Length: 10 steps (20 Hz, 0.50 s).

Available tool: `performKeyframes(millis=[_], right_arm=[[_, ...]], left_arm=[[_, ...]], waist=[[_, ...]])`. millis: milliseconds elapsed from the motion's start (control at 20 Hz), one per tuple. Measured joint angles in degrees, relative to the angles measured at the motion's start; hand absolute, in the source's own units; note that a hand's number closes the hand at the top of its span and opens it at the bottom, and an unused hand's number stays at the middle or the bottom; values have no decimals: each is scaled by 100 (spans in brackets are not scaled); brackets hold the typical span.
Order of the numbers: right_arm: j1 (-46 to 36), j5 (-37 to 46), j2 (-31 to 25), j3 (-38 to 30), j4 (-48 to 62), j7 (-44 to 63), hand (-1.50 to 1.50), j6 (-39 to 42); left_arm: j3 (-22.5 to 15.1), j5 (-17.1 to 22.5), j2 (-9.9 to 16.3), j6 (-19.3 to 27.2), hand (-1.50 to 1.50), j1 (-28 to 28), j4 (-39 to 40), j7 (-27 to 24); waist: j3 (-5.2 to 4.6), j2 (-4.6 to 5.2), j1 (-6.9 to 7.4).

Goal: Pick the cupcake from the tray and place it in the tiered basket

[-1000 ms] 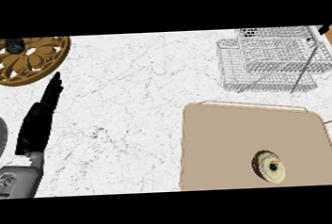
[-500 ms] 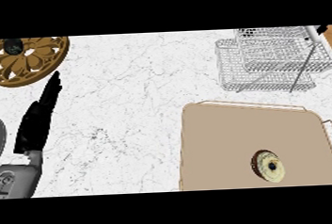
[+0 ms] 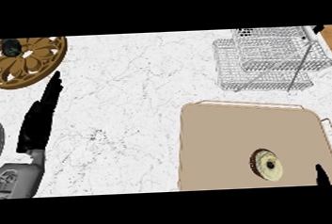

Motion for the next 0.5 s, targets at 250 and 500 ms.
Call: performKeyframes(millis=[250, 500], right_arm=[[-277, -1, 128, -204, 288, -20, -150, 187], [-601, -71, 166, -287, 690, -34, -150, 264]], left_arm=[[33, -3, 22, -46, 0, 40, -45, 38], [90, 6, 33, -96, 0, 114, -50, -9]], waist=[[8, -18, -29], [10, -32, -51]])
